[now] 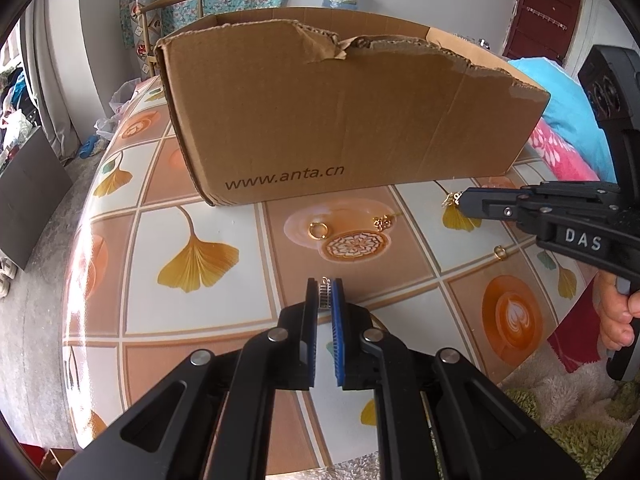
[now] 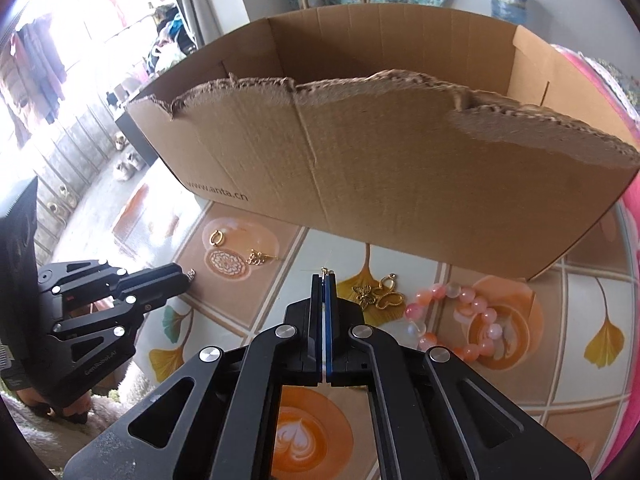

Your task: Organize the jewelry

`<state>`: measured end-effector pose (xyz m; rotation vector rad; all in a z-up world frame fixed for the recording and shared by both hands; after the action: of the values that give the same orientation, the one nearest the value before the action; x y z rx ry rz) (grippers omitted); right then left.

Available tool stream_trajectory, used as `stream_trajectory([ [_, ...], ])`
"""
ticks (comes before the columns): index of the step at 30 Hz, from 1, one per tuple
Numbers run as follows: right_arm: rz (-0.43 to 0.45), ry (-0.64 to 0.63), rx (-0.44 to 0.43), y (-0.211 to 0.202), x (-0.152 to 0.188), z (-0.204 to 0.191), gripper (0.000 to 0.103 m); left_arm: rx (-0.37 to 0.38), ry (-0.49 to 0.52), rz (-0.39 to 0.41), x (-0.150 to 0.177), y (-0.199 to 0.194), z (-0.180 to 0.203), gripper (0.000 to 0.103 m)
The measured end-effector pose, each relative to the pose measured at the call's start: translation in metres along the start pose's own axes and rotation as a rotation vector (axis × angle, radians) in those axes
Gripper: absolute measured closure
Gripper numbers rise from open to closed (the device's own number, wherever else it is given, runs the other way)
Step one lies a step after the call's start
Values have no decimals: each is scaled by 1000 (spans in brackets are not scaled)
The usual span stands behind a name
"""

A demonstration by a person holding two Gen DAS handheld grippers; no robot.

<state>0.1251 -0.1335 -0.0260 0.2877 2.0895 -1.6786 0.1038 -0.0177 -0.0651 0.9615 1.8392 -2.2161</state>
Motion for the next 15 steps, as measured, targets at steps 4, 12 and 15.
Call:
stream_trajectory([
  [4, 12, 12, -28, -5, 1, 4, 103, 9, 14, -22, -2, 0, 2, 97],
  [12, 27, 27, -54, -16, 7, 11, 103, 25, 24, -65, -9, 4, 0, 96],
  [15, 37, 37, -64, -20, 10, 13, 103, -6, 52, -66, -9, 4, 5, 96],
])
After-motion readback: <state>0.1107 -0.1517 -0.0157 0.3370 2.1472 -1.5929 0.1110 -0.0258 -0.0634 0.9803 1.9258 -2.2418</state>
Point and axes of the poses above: each gripper's, at about its wrist camera, not at the fingertips, and y roughly the way its jaws point, z to its right, x to its underside, the point moved 3 cm from there along y, roughly the way its jaws point, and after that the axes turned 4 degrees about -z, right-handed, at the moved point
